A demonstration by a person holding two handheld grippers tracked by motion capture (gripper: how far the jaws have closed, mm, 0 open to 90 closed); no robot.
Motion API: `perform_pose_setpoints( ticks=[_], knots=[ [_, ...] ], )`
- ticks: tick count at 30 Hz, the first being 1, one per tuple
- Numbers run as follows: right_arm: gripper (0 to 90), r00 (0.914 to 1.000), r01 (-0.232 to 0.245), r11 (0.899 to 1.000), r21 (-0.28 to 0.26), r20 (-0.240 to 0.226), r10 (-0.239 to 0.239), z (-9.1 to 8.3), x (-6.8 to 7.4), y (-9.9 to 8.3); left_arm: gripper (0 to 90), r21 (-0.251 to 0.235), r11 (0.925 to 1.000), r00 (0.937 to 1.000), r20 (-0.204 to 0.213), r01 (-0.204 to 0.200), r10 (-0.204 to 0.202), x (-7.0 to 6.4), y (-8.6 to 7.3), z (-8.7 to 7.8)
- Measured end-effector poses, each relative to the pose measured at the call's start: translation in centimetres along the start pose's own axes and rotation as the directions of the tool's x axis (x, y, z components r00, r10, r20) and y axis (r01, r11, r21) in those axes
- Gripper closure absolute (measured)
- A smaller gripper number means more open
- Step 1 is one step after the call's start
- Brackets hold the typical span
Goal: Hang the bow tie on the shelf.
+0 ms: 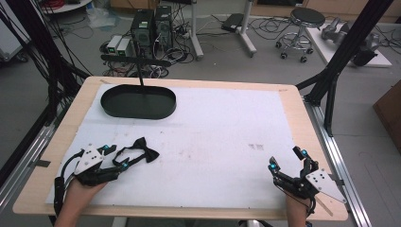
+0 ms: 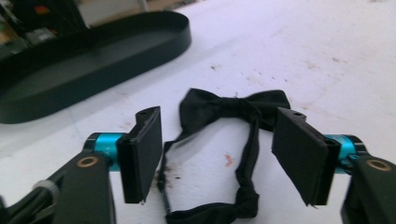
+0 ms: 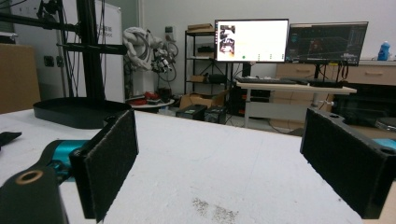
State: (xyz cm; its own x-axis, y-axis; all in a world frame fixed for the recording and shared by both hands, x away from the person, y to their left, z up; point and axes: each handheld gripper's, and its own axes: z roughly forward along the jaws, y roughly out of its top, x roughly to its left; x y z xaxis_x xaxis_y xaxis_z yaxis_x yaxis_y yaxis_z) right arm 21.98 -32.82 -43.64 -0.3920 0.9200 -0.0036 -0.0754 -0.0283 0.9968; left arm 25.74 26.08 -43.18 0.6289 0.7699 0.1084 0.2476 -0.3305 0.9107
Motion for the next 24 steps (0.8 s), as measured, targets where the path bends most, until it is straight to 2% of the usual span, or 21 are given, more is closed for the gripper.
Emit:
perform_pose_setpoints(
  ticks=[2,3,5,6,7,8,11,18,19,20,21,24],
  knots=[
    [10.4,1.0,-0.001,1.0,-0.004,0.002,0.001,0.0,0.0,0.0,39.2,0.008,1.0,1.0,0.009,-0.001,0.001,-0.1,0.0,0.3],
    [10.4,1.0,0.001,1.0,-0.004,0.004,-0.001,-0.1,-0.1,0.0,39.8,0.036,0.9993,0.9996,0.027,-0.004,0.003,-0.3,0.0,0.7],
    [10.4,1.0,0.002,1.0,-0.005,0.004,-0.002,-0.1,-0.1,0.0,40.5,0.07,0.9975,0.9995,0.032,-0.009,0.006,-0.5,0.0,1.2],
    [10.4,1.0,0.002,1.0,-0.006,0.004,-0.002,-0.1,-0.1,0.0,41.8,0.07,0.9975,0.9995,0.032,-0.009,0.006,-0.5,0.0,1.2],
    [10.4,1.0,-0.001,1.0,-0.004,0.005,0.001,-0.2,-0.1,0.0,43.2,0.098,0.9951,0.999,0.043,-0.009,0.005,-0.6,0.0,1.6],
    [10.4,1.0,-0.001,1.0,-0.004,0.005,0.001,-0.2,-0.1,0.0,43.5,0.098,0.9951,0.999,0.043,-0.009,0.005,-0.6,0.0,1.6],
    [10.4,0.9999,-0.004,1.0,-0.004,0.01,0.004,-0.2,-0.2,0.0,47.2,0.148,0.9889,0.9987,0.051,-0.008,0.001,-0.6,-0.2,2.3],
    [10.4,0.9998,-0.003,1.0,-0.006,0.018,0.003,-0.4,-0.3,0.0,54.5,0.205,0.9787,0.9967,0.081,-0.007,-0.01,-0.7,-0.2,3.1],
    [10.4,0.9998,-0.002,1.0,-0.007,0.019,0.002,-0.4,-0.3,0.0,61.2,0.216,0.9762,0.9963,0.086,-0.012,-0.007,-0.7,-0.3,3.2],
    [10.4,0.9998,-0.002,1.0,-0.006,0.018,0.002,-0.4,-0.3,0.0,63.5,0.216,0.9762,0.9963,0.086,-0.012,-0.007,-0.7,-0.3,3.2],
    [10.4,0.9998,0.0,1.0,-0.007,0.019,0.0,-0.5,-0.3,0.0,66.5,0.231,0.9728,0.9957,0.092,-0.014,-0.007,-0.8,-0.4,3.4],
    [10.4,0.9998,-0.006,1.0,-0.005,0.019,0.006,-0.5,-0.3,0.0,75.2,0.23,0.973,0.9949,0.1,-0.011,-0.012,-0.9,-0.4,3.4]
  ],
)
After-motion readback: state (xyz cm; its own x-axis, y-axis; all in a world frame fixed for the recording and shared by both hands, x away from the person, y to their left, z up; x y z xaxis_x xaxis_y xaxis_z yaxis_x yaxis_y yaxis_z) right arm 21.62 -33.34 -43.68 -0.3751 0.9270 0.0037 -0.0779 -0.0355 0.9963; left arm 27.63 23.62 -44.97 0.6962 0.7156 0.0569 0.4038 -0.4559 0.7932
